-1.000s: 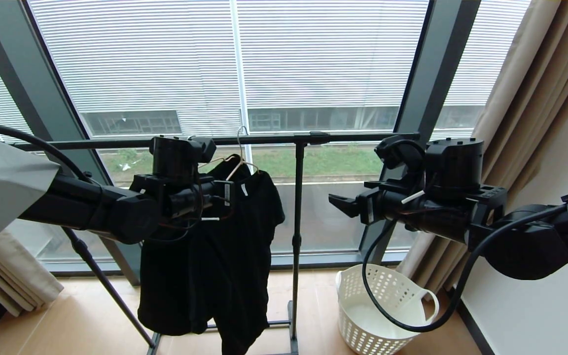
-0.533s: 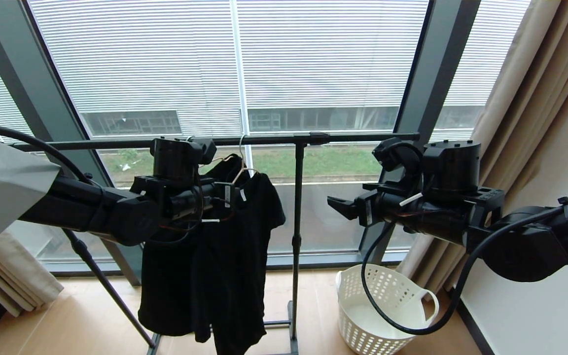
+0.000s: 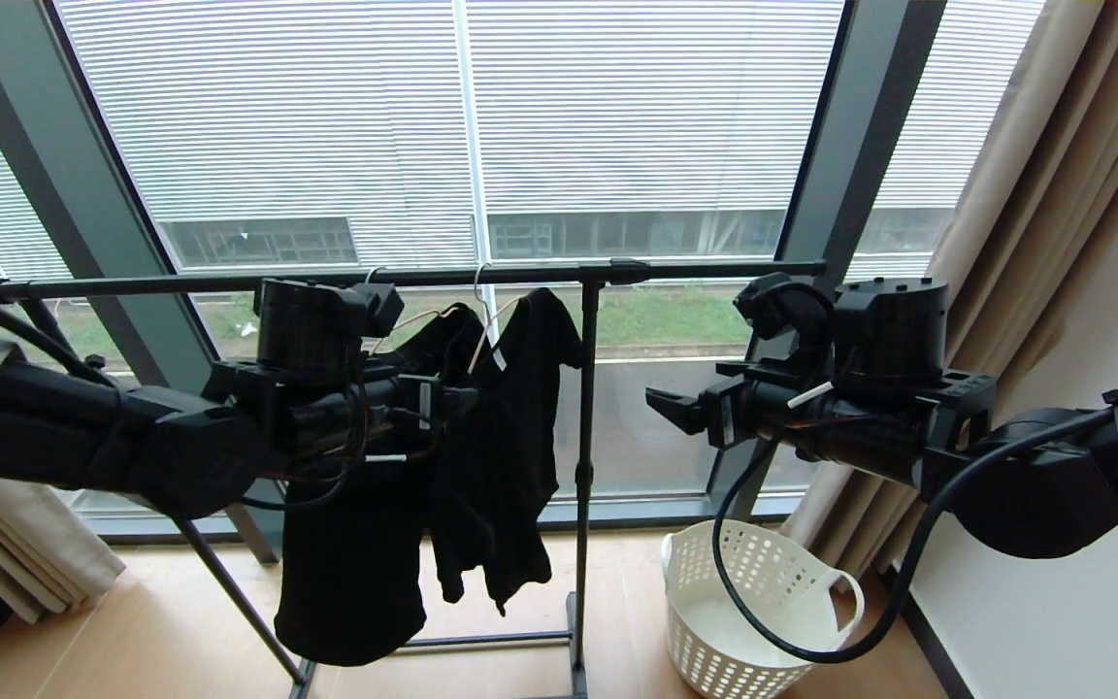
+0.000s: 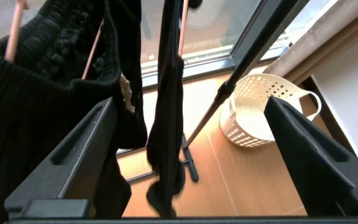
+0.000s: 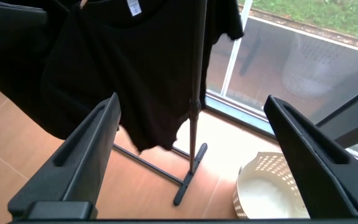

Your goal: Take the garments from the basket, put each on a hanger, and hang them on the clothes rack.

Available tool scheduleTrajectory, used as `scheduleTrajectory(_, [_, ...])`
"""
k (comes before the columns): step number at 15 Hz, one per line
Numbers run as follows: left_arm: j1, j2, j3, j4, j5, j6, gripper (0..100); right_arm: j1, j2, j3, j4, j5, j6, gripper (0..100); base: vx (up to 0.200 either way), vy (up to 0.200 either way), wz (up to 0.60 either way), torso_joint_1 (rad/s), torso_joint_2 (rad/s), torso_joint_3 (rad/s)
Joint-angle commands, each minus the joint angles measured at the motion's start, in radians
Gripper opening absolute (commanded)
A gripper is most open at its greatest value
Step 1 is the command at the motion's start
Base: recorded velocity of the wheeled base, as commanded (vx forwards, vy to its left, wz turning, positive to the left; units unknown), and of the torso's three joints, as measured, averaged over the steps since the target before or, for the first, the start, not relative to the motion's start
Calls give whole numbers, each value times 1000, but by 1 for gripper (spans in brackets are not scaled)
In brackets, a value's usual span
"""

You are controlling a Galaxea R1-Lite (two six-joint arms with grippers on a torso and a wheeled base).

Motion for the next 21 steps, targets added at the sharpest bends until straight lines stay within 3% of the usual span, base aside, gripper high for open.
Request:
scheduleTrajectory(1, [-6,-209,192,-1,4,-1,100,13,-115,78,1,-59,-16,100,0,0,0,0,0,0])
scheduleTrajectory(4, [5,-410,420,-1,6,-1,100,76,-377,309,6,-139,-82,100,0,0,0,0,0,0])
scheduleTrajectory(6, [13,-533,555,-1,6,-1,100,137,-550,459,26,-264,-149,100,0,0,0,0,0,0])
scheduleTrajectory(8, [10,-634,632,-1,18,-1,100,172,-676,562,83,-349,-152,100,0,0,0,0,0,0])
scheduleTrajectory(11, [8,-742,724,1,62,2,100,172,-800,686,153,-355,-138,100,0,0,0,0,0,0])
scheduleTrajectory(15, [11,-890,900,-1,67,0,100,169,-937,897,161,-363,-119,100,0,0,0,0,0,0])
scheduleTrajectory(17, [13,-987,969,1,87,2,100,165,-989,953,164,-367,-119,100,0,0,0,0,0,0])
scheduleTrajectory(21, [13,-1134,1001,79,89,3,100,96,-1233,953,449,-373,-122,100,0,0,0,0,0,0])
